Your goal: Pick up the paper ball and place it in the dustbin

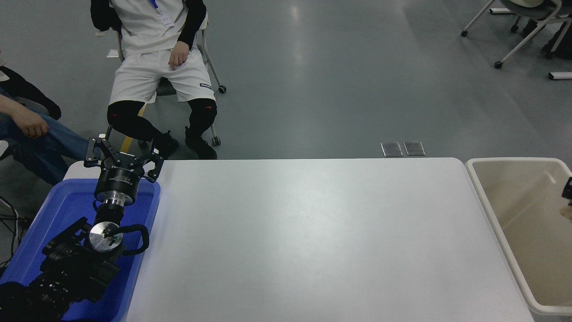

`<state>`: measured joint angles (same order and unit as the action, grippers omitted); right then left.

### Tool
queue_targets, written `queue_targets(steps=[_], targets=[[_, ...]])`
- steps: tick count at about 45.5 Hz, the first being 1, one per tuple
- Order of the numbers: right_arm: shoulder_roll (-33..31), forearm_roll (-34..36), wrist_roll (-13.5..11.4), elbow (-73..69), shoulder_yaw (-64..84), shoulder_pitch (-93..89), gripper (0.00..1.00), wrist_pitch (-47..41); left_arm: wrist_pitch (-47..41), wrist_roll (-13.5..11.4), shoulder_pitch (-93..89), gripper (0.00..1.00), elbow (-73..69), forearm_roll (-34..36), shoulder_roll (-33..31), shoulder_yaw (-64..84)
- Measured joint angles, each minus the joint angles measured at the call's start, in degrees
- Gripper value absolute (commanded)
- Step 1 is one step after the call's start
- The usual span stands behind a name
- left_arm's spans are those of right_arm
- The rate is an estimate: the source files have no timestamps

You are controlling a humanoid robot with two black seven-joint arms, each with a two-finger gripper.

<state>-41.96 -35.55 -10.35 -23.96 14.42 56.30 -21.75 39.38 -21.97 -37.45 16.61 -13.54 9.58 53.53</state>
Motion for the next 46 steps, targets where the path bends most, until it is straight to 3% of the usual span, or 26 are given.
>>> queue_targets(steps=[22, 42, 43, 46], targets=[[11.6, 12.5, 0.3, 10.5, -0.7, -10.0, 0.00, 22.9, 0.0, -0.1, 0.0, 0.99, 0.0, 0.0, 0.0, 0.0], [15.9, 16.2, 0.3, 15.3, -0.7, -13.9, 0.00, 29.2, 0.0, -0.1, 0.0, 0.99, 0.0, 0.0, 0.0, 0.0], [16.0, 16.2, 0.3, 15.4, -0.7, -14.0, 0.09, 29.3, 0.0, -0.1, 0.0, 0.99, 0.0, 0.0, 0.0, 0.0], [16.2, 16.3, 0.3, 15.5, -0.6, -14.2, 0.51, 29.7, 0.0, -0.1, 0.0, 0.99, 0.0, 0.0, 0.0, 0.0]])
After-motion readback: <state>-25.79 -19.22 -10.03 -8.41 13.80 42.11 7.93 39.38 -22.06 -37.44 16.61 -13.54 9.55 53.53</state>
